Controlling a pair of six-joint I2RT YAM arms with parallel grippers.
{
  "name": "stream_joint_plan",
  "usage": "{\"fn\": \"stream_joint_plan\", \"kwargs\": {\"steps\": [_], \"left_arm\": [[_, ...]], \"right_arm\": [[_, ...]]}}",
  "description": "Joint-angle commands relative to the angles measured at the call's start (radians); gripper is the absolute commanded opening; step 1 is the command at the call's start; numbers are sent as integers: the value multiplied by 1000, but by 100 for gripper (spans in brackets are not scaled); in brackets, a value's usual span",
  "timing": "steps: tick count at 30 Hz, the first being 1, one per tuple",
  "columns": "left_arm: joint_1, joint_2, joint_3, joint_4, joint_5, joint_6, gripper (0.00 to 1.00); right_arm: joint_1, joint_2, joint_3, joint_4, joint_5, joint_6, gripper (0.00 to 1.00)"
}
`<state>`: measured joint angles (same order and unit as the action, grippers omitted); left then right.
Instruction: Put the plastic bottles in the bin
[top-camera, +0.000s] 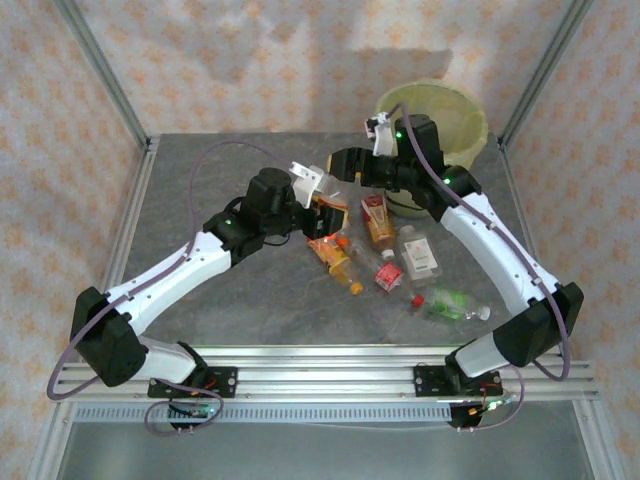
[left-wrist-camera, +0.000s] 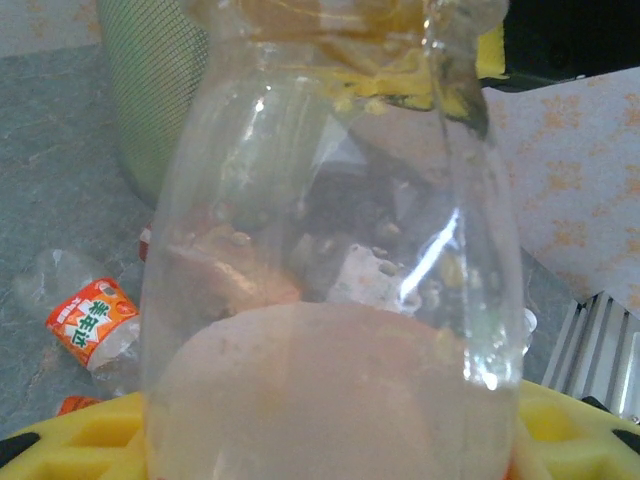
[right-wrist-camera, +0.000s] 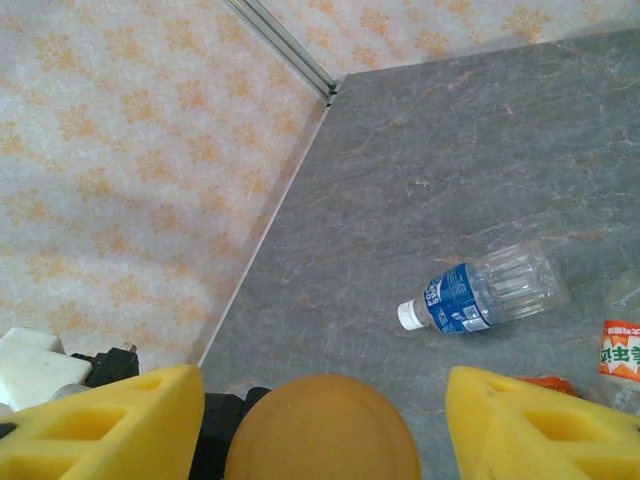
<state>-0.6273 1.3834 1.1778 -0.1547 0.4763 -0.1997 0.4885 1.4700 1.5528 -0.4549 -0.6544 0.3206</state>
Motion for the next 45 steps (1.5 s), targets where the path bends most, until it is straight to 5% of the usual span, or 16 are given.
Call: {"fn": "stream_joint_plan", "kwargs": {"steps": [1,20,26,37,41,45], "left_arm": [[4,-22,38,67,20,14,52],[5,-53,40,105,-50,-2,52],[4,-56,39,111,-62,-5,52],[5,-53,40,77,-18,11,54],[4,-68,30,57,-25,20,65],[5,-85,28,38,-38,20,100]], "right_arm": [[18,17,20,24,-11,-12,64],[22,1,-26,-23,18,-35,66],[22,-2,-36,-1,-110,-35,65],[22,-27,-37,-13,-11,-42,27],[22,-28,-32,2,12,-31,19],[22,-34,-9,5,74,-25,14]]}}
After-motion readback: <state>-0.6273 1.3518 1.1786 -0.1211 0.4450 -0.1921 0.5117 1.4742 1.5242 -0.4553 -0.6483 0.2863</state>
